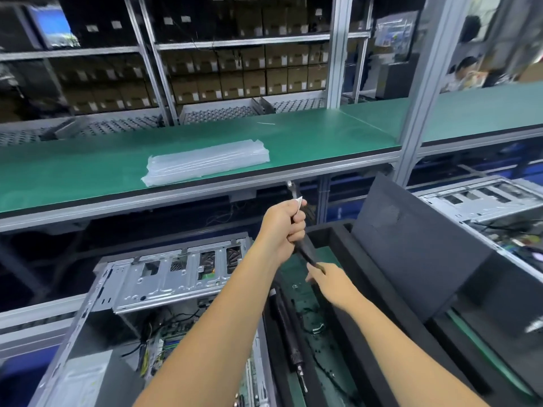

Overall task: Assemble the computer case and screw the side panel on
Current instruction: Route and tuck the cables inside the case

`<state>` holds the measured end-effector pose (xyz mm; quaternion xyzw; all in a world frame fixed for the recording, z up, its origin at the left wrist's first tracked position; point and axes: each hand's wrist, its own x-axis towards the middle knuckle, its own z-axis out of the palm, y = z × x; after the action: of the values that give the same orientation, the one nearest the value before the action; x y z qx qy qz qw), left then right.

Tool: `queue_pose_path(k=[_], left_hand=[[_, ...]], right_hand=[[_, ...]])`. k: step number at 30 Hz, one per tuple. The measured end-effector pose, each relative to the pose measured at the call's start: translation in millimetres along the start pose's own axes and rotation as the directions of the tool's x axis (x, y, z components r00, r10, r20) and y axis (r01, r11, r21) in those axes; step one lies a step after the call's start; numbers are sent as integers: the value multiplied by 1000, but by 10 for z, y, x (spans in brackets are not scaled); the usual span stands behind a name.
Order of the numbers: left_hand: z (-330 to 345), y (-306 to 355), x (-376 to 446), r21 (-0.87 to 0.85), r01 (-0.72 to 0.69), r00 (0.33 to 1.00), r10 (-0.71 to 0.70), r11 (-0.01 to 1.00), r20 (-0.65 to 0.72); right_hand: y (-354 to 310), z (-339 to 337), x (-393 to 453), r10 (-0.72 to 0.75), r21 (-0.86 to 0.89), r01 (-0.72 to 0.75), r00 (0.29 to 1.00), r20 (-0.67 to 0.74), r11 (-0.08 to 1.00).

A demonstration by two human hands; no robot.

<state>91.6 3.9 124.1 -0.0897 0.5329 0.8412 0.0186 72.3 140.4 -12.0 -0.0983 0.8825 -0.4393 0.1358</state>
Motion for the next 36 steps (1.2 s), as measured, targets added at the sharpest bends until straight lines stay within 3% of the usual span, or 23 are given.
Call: queue_pose_path(k=[3,6,10,16,22,27,33,36], left_hand=[[-30,140,80,-28,-108,989,105,994,-105],[-130,296,71,72,-177,961,188,982,-201],[-428,432,-129,259,-239,942,288,936,-174],[-1191,549,-641,543,-168,932,311,823,-185],[-1858,261,-993,534,4,947,168,846,-273],[-2158,-223,-1084,723,-12,960,211,690,-185],[-2107,-535,-1027,689,-57,986,150,723,-76],[-2114,-624,-986,520,-61,995,91,852,-31]], right_hand=[[-78,-178,-10,-68,199,83,994,-83,976],[-341,-333,-37,-195,337,216,976,-95,916],[-902,-305,-164,-351,527,322,935,-47,786],[-1554,257,-486,-496,826,131,846,196,549],[-1599,1064,-692,-389,767,132,907,163,628],[-1383,1346,-739,-266,637,116,953,144,762],[-1190,1427,-727,-261,363,239,965,13,901],[-1135,1413,-637,-266,319,258,964,-20,912]])
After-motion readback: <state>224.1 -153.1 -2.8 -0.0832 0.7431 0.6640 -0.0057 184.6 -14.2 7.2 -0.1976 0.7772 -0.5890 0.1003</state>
